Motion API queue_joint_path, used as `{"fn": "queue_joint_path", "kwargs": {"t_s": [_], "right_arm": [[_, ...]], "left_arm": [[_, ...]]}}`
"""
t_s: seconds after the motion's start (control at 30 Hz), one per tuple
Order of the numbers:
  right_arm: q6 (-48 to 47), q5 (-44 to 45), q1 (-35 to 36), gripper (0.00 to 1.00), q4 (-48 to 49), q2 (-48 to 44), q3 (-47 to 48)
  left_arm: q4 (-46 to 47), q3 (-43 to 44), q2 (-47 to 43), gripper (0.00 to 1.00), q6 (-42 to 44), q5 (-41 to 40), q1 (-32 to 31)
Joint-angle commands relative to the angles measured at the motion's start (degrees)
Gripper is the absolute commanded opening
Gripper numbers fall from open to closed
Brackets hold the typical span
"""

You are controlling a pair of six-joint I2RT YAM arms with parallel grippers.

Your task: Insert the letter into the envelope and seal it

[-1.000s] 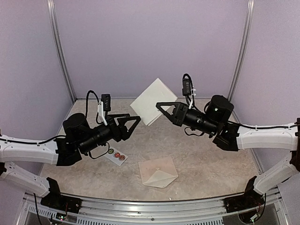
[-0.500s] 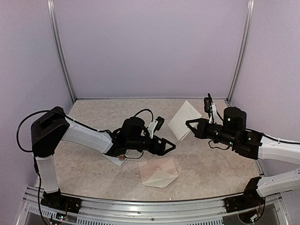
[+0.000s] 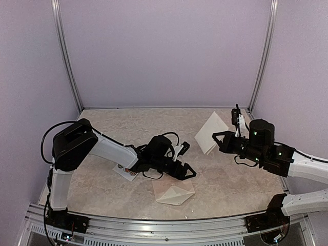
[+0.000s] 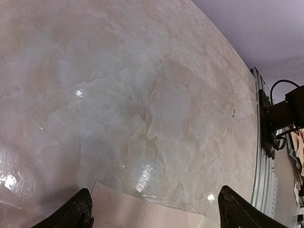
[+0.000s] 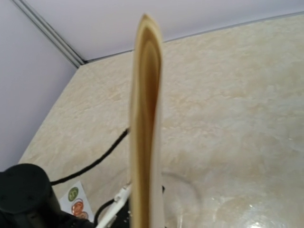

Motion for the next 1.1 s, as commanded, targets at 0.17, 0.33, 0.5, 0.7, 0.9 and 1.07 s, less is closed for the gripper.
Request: {"fn": "queue_joint_path", "kwargs": {"t_s": [0.17, 0.33, 0.5, 0.7, 0.9, 1.07], "right_arm": [[-0.1, 1.1, -0.5, 0.00, -1.3, -0.1, 0.6], [-0.2, 1.2, -0.6, 0.00, -1.4, 0.3, 0.9], [-0.2, 0.9, -0.6, 0.00, -1.3, 0.3, 1.0], [0.1, 0.2, -0.5, 0.00, -1.0, 0.2, 1.1], [0.0, -1.5, -0.6, 0.00, 0.0, 0.0, 0.7], [-0.7, -2.0, -0.6, 0.00, 1.0, -0.7, 0.3]], "left_arm": [[-3.3, -8.1, -4.0, 0.88, -0.4, -9.3, 2.3], [-3.3, -14.1, -10.3, 0.88, -0.7, -13.6, 2.8], [-1.3, -17.7, -16.0, 0.88, -1.0, -13.1, 2.4], [0.0, -11.4, -14.6, 0.88, 1.2, -5.4, -0.5], [-1.7, -5.1, -7.5, 0.88, 3.0, -1.5, -2.4], [-4.2, -2.0, -3.0, 0.88, 3.8, -1.7, -2.3]]}}
